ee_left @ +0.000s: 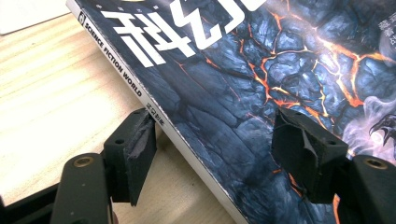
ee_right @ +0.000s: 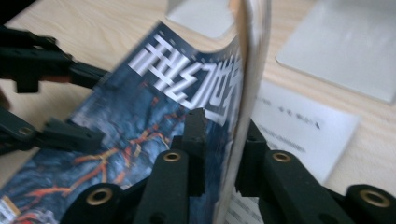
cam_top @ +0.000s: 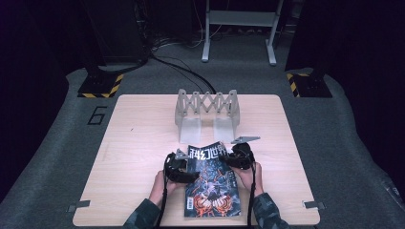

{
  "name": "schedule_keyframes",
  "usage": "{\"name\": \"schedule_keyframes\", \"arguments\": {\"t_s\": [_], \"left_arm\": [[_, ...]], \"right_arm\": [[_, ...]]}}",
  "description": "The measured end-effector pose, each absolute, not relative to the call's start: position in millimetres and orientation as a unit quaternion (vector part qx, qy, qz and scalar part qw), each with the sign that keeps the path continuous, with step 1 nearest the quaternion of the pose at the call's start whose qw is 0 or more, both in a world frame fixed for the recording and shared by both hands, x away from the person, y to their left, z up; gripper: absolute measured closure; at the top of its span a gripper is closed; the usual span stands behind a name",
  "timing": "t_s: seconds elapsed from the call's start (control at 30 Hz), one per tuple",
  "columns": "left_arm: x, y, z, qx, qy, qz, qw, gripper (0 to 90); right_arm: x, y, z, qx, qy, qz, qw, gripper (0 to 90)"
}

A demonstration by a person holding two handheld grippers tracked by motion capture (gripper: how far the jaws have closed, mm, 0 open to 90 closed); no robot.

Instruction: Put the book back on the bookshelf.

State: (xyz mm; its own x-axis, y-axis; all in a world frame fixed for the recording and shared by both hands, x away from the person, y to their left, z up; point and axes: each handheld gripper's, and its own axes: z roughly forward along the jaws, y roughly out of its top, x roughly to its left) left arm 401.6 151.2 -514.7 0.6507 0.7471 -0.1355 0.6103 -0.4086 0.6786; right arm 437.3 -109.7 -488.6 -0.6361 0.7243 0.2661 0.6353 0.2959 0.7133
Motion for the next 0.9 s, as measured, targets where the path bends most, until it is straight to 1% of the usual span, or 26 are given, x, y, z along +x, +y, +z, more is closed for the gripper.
{"name": "schedule_keyframes", "arguments": {"t_s": [0.1, 0.17, 0.33, 0.57, 0.63, 0.9], "left_arm": [[401.2, 151.8, -514.7, 0.833, 0.407, 0.097, 0.361, 32.0], [400.1, 151.3, -515.4, 0.83, 0.41, 0.099, 0.365, 32.5], [399.7, 151.9, -515.6, 0.831, 0.409, 0.101, 0.365, 33.0], [399.4, 152.5, -515.8, 0.83, 0.408, 0.102, 0.366, 33.3], [399.4, 152.7, -515.9, 0.829, 0.409, 0.101, 0.367, 33.6], [400.2, 152.7, -515.2, 0.831, 0.407, 0.101, 0.364, 33.6]], "right_arm": [[438.5, -114.1, -493.9, 0.44, 0.802, 0.402, 0.045, 70.7], [438.4, -116.8, -496.9, 0.443, 0.806, 0.389, 0.052, 68.6], [433.6, -122.3, -501.8, 0.46, 0.808, 0.365, 0.048, 62.7], [421.8, -131.2, -502.6, 0.46, 0.813, 0.35, 0.069, 59.7], [418.2, -133.7, -501.9, 0.462, 0.815, 0.342, 0.072, 57.4], [413.9, -138.3, -506.8, 0.466, 0.814, 0.341, 0.062, 55.3]]}}
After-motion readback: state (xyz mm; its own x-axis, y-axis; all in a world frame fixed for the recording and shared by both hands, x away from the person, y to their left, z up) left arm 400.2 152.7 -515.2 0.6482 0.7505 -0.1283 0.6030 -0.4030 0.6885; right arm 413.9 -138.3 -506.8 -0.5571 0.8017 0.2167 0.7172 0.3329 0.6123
